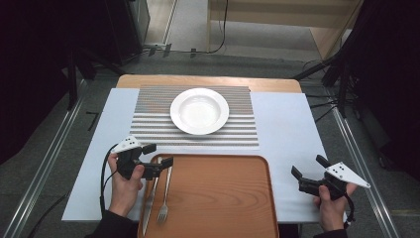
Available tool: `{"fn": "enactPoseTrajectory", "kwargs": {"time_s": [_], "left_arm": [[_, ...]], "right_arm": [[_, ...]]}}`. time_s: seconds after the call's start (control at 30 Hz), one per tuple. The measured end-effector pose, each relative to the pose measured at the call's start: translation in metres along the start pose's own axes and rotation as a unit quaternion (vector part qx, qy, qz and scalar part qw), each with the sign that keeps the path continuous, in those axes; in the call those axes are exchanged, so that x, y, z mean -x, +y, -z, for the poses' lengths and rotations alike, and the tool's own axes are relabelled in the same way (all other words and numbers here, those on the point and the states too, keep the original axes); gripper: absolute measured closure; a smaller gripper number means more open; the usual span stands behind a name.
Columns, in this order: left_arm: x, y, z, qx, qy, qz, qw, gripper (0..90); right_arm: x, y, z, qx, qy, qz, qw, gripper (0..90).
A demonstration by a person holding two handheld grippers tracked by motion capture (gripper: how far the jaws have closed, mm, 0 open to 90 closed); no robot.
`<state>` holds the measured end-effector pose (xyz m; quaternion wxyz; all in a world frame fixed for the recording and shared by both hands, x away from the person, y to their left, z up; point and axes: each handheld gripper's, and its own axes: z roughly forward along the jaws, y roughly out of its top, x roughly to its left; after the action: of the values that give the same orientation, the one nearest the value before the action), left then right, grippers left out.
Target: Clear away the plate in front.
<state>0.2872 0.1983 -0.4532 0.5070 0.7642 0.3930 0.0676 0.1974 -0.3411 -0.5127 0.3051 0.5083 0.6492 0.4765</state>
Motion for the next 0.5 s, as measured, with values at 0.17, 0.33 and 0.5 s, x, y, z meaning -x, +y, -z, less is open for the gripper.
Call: {"fn": "enactPoseTrajectory", "kwargs": {"time_s": [0.17,0.33,0.5], "left_arm": [[-0.002,0.006,-0.007,-0.003,-0.003,-0.001,1.0000,7.5],[-0.005,0.017,-0.012,-0.003,-0.005,-0.003,1.0000,7.5],[-0.013,0.027,-0.017,0.004,-0.002,-0.007,1.0000,7.5]], "right_arm": [[-0.002,0.000,-0.001,-0.002,0.002,0.005,1.0000,0.0],[-0.002,-0.001,-0.001,0.002,0.003,0.005,1.0000,0.0],[-0.001,-0.001,0.000,0.005,0.004,-0.001,1.0000,0.0]]}}
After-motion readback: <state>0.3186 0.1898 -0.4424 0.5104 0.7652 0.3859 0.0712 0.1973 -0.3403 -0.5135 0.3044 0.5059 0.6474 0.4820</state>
